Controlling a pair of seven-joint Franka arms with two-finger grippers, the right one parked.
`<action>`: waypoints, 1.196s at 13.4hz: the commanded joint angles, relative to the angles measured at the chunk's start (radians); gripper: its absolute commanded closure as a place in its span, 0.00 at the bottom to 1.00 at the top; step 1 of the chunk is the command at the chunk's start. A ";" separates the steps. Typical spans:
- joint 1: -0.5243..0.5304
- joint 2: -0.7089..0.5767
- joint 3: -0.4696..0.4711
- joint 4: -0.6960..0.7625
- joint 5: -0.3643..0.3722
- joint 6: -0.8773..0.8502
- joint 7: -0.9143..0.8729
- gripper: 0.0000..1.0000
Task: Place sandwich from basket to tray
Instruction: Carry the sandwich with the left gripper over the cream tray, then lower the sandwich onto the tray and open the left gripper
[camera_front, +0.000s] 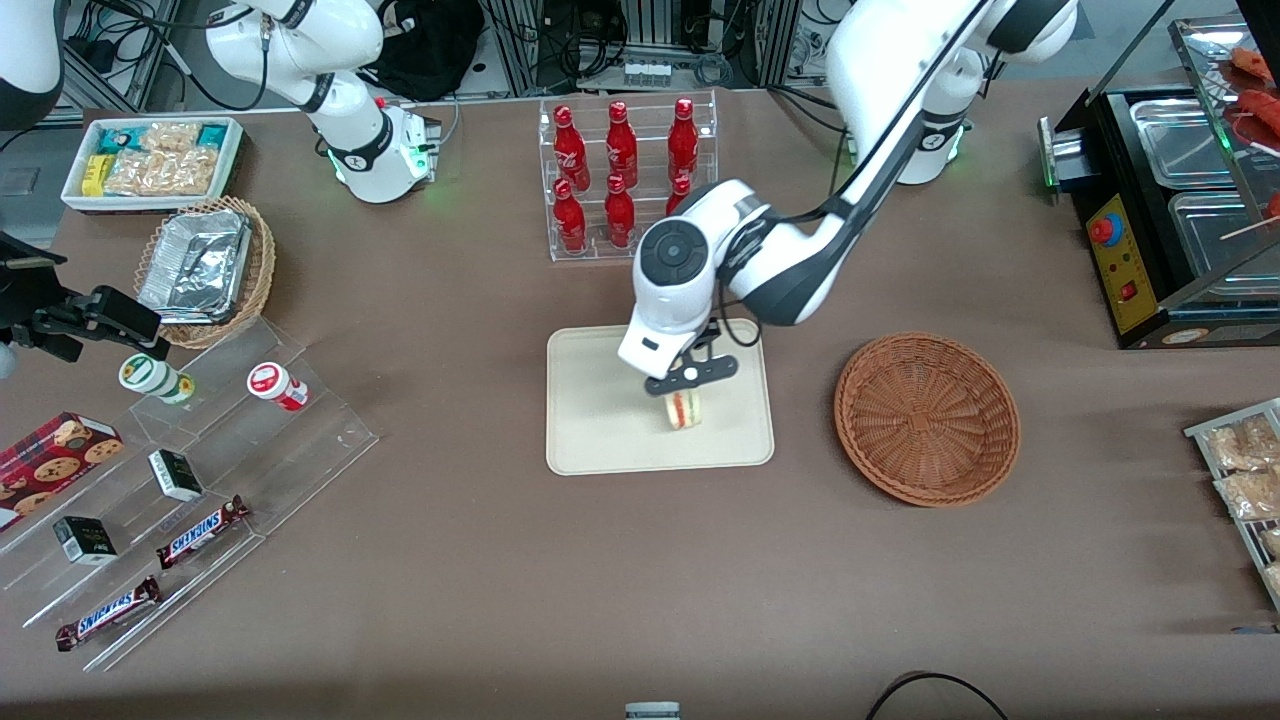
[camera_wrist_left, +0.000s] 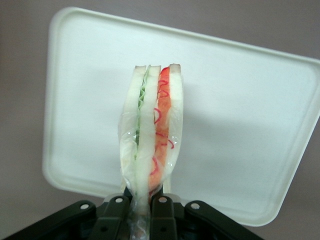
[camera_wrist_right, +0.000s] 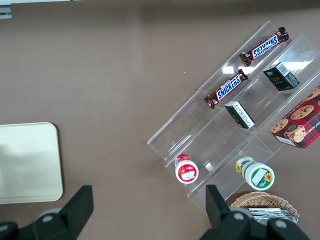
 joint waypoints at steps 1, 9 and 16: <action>-0.050 0.064 0.012 0.042 0.060 0.034 0.003 0.87; -0.053 0.091 0.011 0.016 0.091 0.037 -0.011 0.56; -0.039 -0.044 0.015 0.016 0.075 -0.056 -0.017 0.00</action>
